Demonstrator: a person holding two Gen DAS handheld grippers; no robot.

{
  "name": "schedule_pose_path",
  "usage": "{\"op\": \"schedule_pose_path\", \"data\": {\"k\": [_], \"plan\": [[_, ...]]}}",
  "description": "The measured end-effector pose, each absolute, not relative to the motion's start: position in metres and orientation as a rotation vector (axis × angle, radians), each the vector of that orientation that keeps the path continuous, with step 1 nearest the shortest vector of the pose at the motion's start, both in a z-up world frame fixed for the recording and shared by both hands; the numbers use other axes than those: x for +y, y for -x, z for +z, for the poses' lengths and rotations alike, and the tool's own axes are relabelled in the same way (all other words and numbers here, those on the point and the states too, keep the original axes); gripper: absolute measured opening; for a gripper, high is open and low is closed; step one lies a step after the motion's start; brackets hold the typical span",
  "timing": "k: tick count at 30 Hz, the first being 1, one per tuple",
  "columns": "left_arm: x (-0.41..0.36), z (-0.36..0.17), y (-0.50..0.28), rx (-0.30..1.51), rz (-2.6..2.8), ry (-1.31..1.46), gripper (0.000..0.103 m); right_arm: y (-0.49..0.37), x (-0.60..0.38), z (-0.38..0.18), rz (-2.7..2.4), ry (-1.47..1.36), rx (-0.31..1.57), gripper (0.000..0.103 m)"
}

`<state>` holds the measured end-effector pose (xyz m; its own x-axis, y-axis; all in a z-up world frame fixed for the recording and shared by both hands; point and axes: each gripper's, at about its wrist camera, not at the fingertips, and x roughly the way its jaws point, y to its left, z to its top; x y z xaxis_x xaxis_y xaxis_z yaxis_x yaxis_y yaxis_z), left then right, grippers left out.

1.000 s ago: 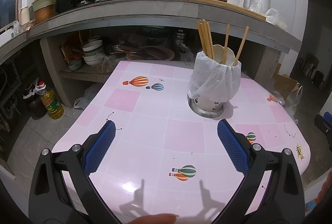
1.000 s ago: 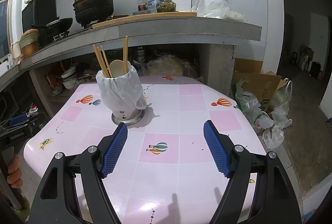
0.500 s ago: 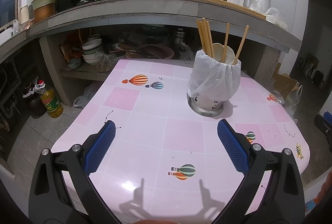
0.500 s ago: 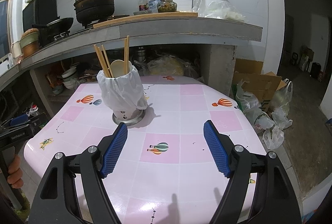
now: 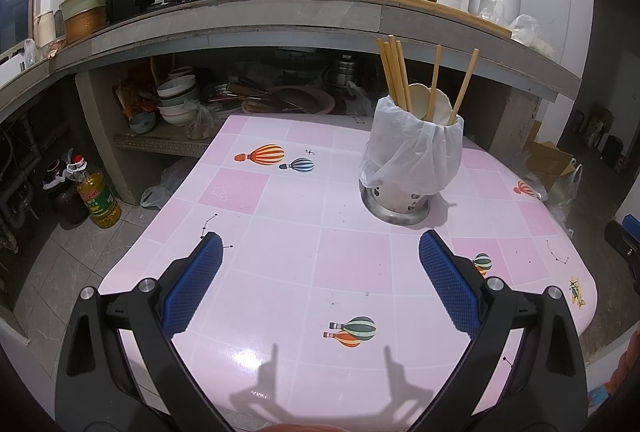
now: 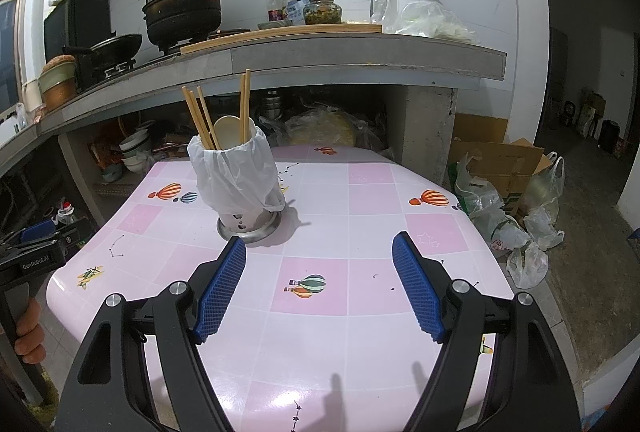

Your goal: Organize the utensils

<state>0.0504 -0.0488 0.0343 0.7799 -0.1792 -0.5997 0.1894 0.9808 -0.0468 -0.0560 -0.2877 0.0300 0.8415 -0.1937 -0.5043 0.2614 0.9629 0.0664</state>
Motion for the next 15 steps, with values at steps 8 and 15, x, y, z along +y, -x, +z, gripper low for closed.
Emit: {"op": "schedule_pose_path", "data": {"k": [8,15], "plan": [[-0.0491,0.0343,-0.0502,0.645,-0.198,-0.017,0.095,0.0561,-0.2874,0.0297,-0.243,-0.134,0.518,0.074],[-0.0491,0.0344,-0.0503,0.646,-0.198,-0.017,0.095,0.0558,-0.2865,0.0298,-0.241,-0.134,0.517,0.074]]}}
